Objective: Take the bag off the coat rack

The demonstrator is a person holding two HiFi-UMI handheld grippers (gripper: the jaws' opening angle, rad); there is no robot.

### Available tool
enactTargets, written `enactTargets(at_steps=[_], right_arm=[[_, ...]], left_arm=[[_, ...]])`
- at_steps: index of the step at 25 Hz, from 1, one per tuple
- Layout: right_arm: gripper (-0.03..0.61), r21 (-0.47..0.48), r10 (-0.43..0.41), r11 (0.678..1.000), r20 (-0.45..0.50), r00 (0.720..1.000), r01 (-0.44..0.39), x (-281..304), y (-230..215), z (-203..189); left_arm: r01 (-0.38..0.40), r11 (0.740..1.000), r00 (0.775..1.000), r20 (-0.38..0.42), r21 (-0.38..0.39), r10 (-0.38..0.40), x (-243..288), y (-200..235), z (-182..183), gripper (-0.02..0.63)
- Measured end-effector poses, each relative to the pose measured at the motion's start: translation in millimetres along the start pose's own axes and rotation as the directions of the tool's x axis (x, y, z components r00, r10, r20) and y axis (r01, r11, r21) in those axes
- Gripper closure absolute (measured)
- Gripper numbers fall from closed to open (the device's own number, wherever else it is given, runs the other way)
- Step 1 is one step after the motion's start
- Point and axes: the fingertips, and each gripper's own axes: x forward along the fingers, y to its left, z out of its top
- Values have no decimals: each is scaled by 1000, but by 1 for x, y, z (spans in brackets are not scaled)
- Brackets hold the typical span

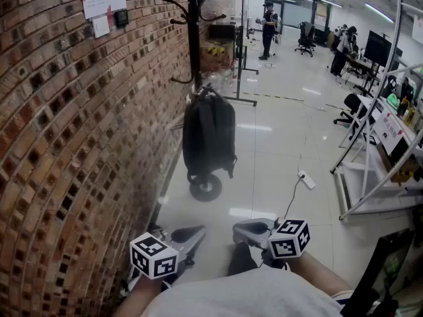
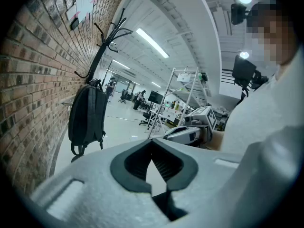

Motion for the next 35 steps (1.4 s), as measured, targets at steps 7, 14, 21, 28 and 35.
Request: enactTargets(at_steps=[7,14,21,28,35], right_arm=[[580,24,-19,1000,19,1000,18,5,-73,27],[580,79,-14,997,17,1000,12,28,-193,77],[580,55,36,998,3,999,-36,51,-298,160],[580,28,76,997,11,997,-76,63,-335,196],[553,18,59,998,10,998,-60,76,-359,203]], left_arm=[[5,1000,1000,-1,-16,-5,53,44,23,612],[28,999,999,-15,-20,-28,137,116,67,612],[-74,995,997,9,-69,75,202,205,138,612],[-160,986,986,36,-46,162,220,237,167,612],[-232,970,970,61,-76,236,207,273,168,612]])
